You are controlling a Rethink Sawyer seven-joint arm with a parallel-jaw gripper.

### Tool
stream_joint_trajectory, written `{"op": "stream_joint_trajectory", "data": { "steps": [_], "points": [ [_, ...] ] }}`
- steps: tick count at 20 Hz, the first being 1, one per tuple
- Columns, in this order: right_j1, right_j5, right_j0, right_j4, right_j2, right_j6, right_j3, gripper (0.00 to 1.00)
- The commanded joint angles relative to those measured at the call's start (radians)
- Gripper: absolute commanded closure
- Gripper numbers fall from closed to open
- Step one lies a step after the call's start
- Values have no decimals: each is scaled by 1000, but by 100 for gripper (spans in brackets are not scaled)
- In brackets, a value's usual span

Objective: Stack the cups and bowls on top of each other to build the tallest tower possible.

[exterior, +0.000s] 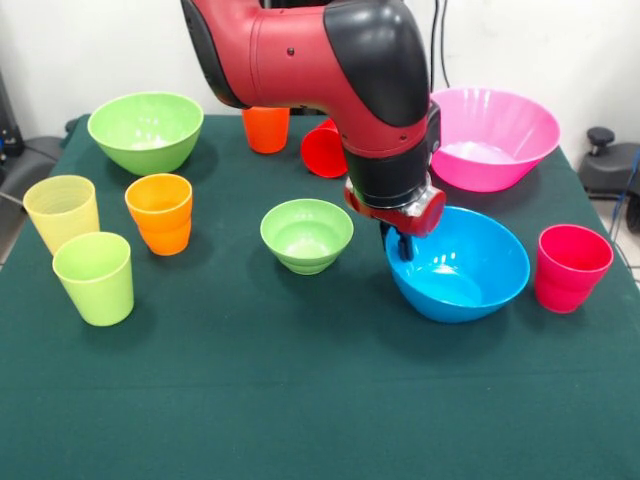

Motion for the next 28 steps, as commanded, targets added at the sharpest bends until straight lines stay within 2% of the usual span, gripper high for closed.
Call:
{"op": "stream_joint_trajectory", "data": {
  "steps": [1, 16, 28],
  "points": [
    [32, -30, -14, -4, 84, 14, -55, 100],
    [-8, 4, -52, 17, 109, 8, -66, 100],
    [-77, -76, -137, 17, 231, 6, 54, 100]
  ]
}}
